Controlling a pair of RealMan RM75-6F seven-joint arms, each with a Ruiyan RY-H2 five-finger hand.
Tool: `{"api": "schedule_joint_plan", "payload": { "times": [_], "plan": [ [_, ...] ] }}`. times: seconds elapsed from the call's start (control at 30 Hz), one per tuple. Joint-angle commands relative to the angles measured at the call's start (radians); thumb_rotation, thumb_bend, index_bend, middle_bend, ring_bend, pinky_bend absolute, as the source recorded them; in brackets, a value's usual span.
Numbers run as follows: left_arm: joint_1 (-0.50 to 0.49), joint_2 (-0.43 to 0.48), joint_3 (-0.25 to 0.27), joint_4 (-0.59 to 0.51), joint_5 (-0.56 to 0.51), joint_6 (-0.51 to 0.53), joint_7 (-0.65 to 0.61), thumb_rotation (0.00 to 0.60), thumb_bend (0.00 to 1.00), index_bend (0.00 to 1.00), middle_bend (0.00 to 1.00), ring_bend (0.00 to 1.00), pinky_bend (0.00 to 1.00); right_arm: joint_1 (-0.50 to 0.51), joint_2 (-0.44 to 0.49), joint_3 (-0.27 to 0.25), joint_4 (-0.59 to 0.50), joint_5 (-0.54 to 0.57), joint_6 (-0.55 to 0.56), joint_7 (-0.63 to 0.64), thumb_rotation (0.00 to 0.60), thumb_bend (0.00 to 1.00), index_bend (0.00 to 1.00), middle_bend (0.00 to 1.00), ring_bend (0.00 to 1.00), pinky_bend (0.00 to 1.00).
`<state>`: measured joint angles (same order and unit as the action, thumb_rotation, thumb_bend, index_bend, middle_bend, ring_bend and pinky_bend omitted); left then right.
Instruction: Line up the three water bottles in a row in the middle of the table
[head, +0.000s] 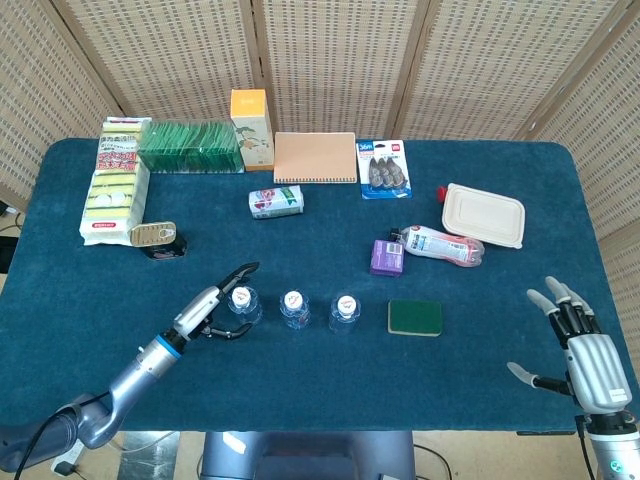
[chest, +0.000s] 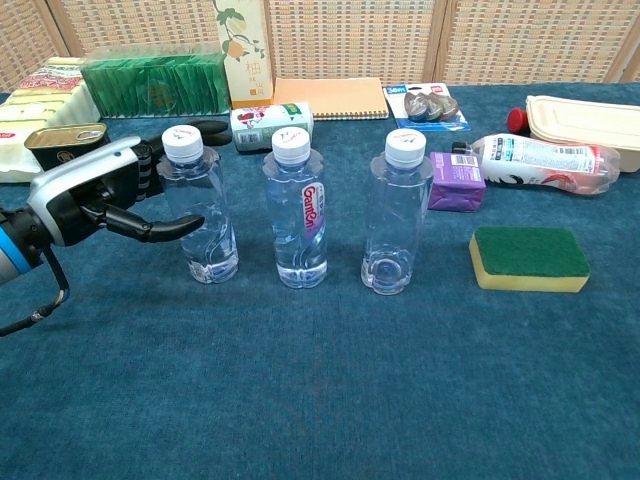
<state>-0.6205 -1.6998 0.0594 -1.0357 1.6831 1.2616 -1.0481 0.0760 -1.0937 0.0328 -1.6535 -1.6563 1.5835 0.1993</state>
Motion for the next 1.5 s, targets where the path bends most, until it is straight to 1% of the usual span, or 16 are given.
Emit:
{"api": "schedule_joint_plan", "payload": {
  "times": [0.03, 0.17, 0.27, 0.33, 0.47, 0.63, 0.73, 0.87, 0.93, 1.07, 1.13, 1.23, 1.37, 1.5],
  "plan": [
    [0.007, 0.004, 0.003, 0.011, 0.001, 0.015, -0.013, 0.6, 0.29, 0.0, 0.0, 0.0, 0.09, 0.0, 0.0, 0.0, 0.0, 0.0, 0.0, -0.001, 0.521, 0.0, 0.13, 0.01, 0.0, 0.06],
    [0.017, 0.008, 0.002, 0.025, -0.007, 0.025, -0.016, 0.6, 0.27, 0.0, 0.0, 0.0, 0.09, 0.0, 0.001, -0.002, -0.003, -0.002, 0.0, -0.003, 0.52, 0.0, 0.14, 0.01, 0.0, 0.06],
    [0.025, 0.015, 0.004, 0.027, -0.008, 0.038, -0.027, 0.6, 0.23, 0.0, 0.0, 0.0, 0.08, -0.001, 0.001, -0.003, -0.006, -0.005, 0.001, -0.006, 0.522, 0.0, 0.14, 0.01, 0.0, 0.06],
    [0.033, 0.028, 0.008, 0.022, -0.005, 0.054, -0.038, 0.6, 0.19, 0.0, 0.0, 0.0, 0.06, -0.001, 0.002, -0.004, -0.008, -0.008, 0.002, -0.008, 0.522, 0.0, 0.14, 0.01, 0.0, 0.06],
    [0.053, 0.078, 0.016, -0.016, 0.001, 0.088, -0.004, 0.6, 0.17, 0.0, 0.0, 0.0, 0.04, 0.0, 0.002, -0.006, -0.011, -0.013, 0.0, -0.011, 0.519, 0.0, 0.14, 0.01, 0.0, 0.06],
    [0.1, 0.224, 0.026, -0.147, -0.017, 0.126, 0.11, 0.6, 0.17, 0.0, 0.0, 0.0, 0.01, 0.0, 0.004, -0.01, -0.015, -0.011, -0.006, -0.019, 0.52, 0.0, 0.14, 0.01, 0.0, 0.06],
    [0.137, 0.337, 0.034, -0.244, -0.058, 0.121, 0.228, 0.6, 0.17, 0.0, 0.0, 0.0, 0.0, -0.001, 0.005, -0.011, -0.018, -0.008, -0.012, -0.031, 0.521, 0.0, 0.14, 0.01, 0.0, 0.06],
    [0.203, 0.476, 0.04, -0.377, -0.163, 0.103, 0.438, 0.6, 0.17, 0.0, 0.0, 0.0, 0.0, -0.003, 0.004, -0.008, -0.022, 0.003, -0.014, -0.066, 0.523, 0.0, 0.14, 0.01, 0.0, 0.05],
    [0.244, 0.534, 0.044, -0.443, -0.228, 0.102, 0.562, 0.6, 0.17, 0.0, 0.0, 0.0, 0.0, -0.009, 0.003, -0.001, -0.024, 0.016, -0.009, -0.113, 0.524, 0.0, 0.14, 0.01, 0.0, 0.05],
    [0.302, 0.583, 0.05, -0.534, -0.289, 0.126, 0.713, 0.6, 0.18, 0.0, 0.0, 0.0, 0.0, -0.022, -0.004, 0.014, -0.028, 0.04, 0.011, -0.229, 0.526, 0.0, 0.14, 0.0, 0.0, 0.03],
    [0.323, 0.6, 0.055, -0.563, -0.296, 0.14, 0.753, 0.6, 0.18, 0.0, 0.0, 0.0, 0.0, -0.029, -0.012, 0.023, -0.03, 0.051, 0.025, -0.283, 0.528, 0.0, 0.14, 0.0, 0.0, 0.03],
    [0.365, 0.618, 0.059, -0.595, -0.288, 0.19, 0.818, 0.6, 0.18, 0.0, 0.0, 0.0, 0.0, -0.037, -0.019, 0.029, -0.036, 0.055, 0.039, -0.342, 0.529, 0.0, 0.14, 0.0, 0.0, 0.01],
    [0.419, 0.633, 0.068, -0.621, -0.264, 0.246, 0.847, 0.6, 0.18, 0.0, 0.0, 0.0, 0.0, -0.046, -0.009, 0.026, -0.054, 0.074, 0.033, -0.387, 0.531, 0.0, 0.14, 0.0, 0.0, 0.01],
    [0.455, 0.617, 0.063, -0.601, -0.226, 0.289, 0.868, 0.6, 0.18, 0.0, 0.0, 0.0, 0.0, -0.055, 0.004, 0.026, -0.077, 0.096, 0.026, -0.421, 0.525, 0.0, 0.14, 0.0, 0.0, 0.0]
  ]
}}
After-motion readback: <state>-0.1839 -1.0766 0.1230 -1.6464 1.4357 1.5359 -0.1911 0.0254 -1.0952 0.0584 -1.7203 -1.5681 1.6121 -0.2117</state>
